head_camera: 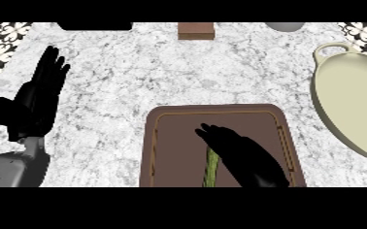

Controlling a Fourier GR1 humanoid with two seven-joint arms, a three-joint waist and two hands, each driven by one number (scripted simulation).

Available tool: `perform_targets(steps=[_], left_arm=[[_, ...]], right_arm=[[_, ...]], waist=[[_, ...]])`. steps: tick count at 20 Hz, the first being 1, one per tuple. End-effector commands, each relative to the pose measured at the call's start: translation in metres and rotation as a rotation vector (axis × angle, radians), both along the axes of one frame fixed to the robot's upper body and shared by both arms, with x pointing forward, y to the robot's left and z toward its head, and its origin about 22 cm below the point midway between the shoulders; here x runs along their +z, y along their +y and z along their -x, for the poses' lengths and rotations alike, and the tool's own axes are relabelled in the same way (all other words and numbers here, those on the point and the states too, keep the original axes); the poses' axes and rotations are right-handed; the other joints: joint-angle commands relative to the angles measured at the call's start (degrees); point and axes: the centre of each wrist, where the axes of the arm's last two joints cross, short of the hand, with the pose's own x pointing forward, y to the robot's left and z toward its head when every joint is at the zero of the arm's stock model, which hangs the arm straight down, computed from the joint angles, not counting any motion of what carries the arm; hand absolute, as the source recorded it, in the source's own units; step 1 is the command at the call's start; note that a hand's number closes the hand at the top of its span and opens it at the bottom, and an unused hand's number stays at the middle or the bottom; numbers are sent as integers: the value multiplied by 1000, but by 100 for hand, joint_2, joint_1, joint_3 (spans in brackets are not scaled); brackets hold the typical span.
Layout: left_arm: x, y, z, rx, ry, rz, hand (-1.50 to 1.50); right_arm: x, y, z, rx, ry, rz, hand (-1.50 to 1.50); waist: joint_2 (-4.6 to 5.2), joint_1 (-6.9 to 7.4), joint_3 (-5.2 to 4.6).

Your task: Pick the squash from the tray and place it in the pot

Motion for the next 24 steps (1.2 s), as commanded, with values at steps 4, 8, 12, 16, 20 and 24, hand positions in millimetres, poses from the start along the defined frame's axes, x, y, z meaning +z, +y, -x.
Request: perform_targets(steps=[4,8,12,16,20,24], left_arm=[[-8,10,-2,3,-6,-9,0],[-1,8,-1,1,-3,-6,0],[4,6,-13,15,-4,-6,0],[9,5,-9,17,-5,11,0],[-15,16,6,8,0,-6,0],[-9,-2,3,3,-14,-8,0]], right_arm=[[-27,17,-14,-8,3,15,-150],[-21,-3,-7,-7,-1,19,-150],[-51,6,-13,-16,-7,49,-150],[-67,15,-16,-44,1,85,-150],[-72,-1,-27,-25,13,70,-150],[-66,25,-33,118,-76,100,150]], waist=[[8,5,0],[2,-6,1],[5,-5,1],[4,0,1],[4,5,0],[5,21,1]])
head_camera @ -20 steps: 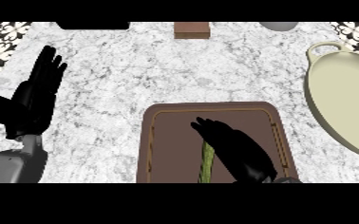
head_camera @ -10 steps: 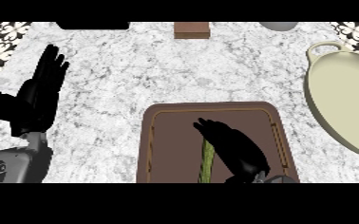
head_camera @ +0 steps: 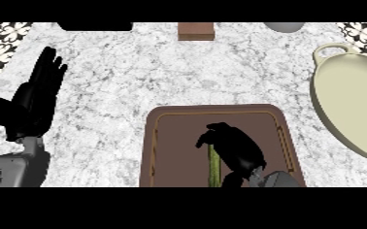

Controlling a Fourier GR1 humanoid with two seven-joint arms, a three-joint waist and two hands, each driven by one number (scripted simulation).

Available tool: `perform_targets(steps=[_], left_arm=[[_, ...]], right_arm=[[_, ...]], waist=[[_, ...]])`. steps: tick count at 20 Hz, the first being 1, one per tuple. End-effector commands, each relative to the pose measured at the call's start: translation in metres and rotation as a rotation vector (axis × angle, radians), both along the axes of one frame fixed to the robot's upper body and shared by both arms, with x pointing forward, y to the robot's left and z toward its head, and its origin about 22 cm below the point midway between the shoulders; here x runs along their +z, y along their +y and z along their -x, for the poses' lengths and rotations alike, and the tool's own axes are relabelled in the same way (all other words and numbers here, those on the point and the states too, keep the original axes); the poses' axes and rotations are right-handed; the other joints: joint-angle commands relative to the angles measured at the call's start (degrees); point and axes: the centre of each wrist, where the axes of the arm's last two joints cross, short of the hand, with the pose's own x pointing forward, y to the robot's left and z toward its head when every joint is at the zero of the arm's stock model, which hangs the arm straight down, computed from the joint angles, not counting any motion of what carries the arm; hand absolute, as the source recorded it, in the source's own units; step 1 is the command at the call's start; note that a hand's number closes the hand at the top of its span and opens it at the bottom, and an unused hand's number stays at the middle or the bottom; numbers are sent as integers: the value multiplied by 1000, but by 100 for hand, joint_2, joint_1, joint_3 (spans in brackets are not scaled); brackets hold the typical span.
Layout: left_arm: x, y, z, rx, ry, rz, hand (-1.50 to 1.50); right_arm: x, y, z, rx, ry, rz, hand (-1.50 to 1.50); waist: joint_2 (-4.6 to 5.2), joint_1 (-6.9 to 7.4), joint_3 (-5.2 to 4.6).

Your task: Pick the squash from the tray and place it in the pot

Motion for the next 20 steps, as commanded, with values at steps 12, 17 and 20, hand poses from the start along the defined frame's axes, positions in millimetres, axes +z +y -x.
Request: perform_targets(steps=[12,17,20], left_arm=[[5,1,-1,16,6,15,0],[10,8,4,24,-2,15,0],[1,-10,8,10,-8,5,0]], right_arm=[[-38,-23,37,80,-38,6,150],[9,-58,109,64,-40,10,150],[23,-73,134,23,-93,1,150]], waist=[[26,-40,18],[-13,-172,16],[3,-123,18]])
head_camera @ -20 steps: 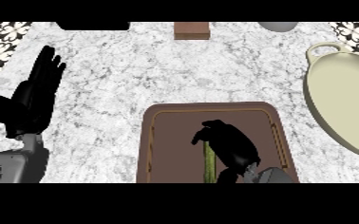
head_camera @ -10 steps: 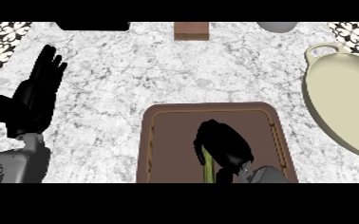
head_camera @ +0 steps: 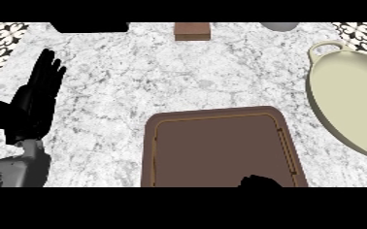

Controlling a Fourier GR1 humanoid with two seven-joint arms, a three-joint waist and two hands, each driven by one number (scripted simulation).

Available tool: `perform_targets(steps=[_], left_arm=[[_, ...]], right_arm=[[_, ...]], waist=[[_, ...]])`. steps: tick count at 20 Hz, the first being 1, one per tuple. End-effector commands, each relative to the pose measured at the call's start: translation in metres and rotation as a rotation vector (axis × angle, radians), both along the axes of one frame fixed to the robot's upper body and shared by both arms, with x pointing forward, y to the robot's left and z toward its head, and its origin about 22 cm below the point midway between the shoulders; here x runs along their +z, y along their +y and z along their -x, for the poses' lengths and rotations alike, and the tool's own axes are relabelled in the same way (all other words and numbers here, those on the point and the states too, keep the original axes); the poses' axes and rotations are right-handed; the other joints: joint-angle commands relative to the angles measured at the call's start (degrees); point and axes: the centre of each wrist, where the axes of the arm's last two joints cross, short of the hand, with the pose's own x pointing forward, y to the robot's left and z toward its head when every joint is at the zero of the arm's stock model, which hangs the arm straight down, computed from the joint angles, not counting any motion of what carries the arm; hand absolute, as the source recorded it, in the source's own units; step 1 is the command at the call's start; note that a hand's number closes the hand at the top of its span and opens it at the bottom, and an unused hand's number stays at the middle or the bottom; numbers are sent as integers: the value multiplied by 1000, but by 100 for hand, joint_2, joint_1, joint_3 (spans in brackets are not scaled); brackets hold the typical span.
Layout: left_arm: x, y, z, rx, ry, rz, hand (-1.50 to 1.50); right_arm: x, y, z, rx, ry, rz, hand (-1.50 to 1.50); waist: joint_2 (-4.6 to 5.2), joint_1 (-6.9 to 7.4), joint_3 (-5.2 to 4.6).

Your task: Pick the squash from the tray and place it in the pot

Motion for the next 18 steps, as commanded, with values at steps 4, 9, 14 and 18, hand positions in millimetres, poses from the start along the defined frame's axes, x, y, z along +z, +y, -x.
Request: perform_targets(steps=[4,9,14,18], left_arm=[[0,10,-5,7,-9,-17,0],[-4,6,2,15,7,-13,0],[8,-1,-2,23,4,2,0],[6,9,-4,11,-18,-9,0]], right_arm=[[58,-32,43,-133,-160,-132,150],[101,-37,46,-348,-397,-371,150],[116,-53,47,-467,-574,-434,150],[123,-75,32,-559,-662,-443,150]], waist=[[15,-55,8],[1,-80,12],[-4,-95,14],[37,-20,10]])
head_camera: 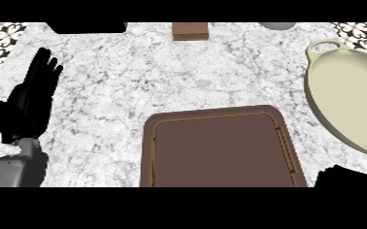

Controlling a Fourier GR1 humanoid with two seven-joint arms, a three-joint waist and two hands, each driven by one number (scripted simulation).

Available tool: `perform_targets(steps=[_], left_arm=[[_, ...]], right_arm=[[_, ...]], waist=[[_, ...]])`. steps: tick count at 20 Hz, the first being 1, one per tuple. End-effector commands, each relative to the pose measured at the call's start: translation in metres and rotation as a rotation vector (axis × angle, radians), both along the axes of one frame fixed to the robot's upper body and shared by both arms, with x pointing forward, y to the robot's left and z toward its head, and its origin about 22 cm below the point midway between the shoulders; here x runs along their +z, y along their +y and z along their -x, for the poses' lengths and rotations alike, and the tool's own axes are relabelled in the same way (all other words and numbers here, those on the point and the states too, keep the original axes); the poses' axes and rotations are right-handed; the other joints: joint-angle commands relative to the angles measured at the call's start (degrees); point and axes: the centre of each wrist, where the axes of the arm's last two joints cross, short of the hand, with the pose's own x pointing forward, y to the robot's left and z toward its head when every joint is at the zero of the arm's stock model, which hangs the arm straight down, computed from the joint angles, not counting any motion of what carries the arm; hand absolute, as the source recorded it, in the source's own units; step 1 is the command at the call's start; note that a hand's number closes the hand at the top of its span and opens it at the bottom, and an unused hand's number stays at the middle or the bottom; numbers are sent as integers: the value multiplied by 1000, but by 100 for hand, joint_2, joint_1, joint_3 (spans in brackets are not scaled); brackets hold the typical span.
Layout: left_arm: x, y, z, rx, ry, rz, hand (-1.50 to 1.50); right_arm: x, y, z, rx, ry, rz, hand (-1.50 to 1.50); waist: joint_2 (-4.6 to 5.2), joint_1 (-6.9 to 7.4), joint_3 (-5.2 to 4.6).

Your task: Pick the squash from the tray and place it in the pot

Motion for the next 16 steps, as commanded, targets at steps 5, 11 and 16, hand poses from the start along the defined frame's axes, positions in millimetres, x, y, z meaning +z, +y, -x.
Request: perform_targets(steps=[5,11,16], left_arm=[[-5,-4,3,-25,-3,4,0],[3,-2,-1,-24,-2,9,0],[9,-10,-2,-35,-14,-7,0]], right_arm=[[53,-31,4,-89,-111,-170,150],[52,-93,-32,-165,-122,-237,150],[66,-161,-62,-203,-110,-308,150]], waist=[[17,84,-5],[24,112,4],[31,179,1]])
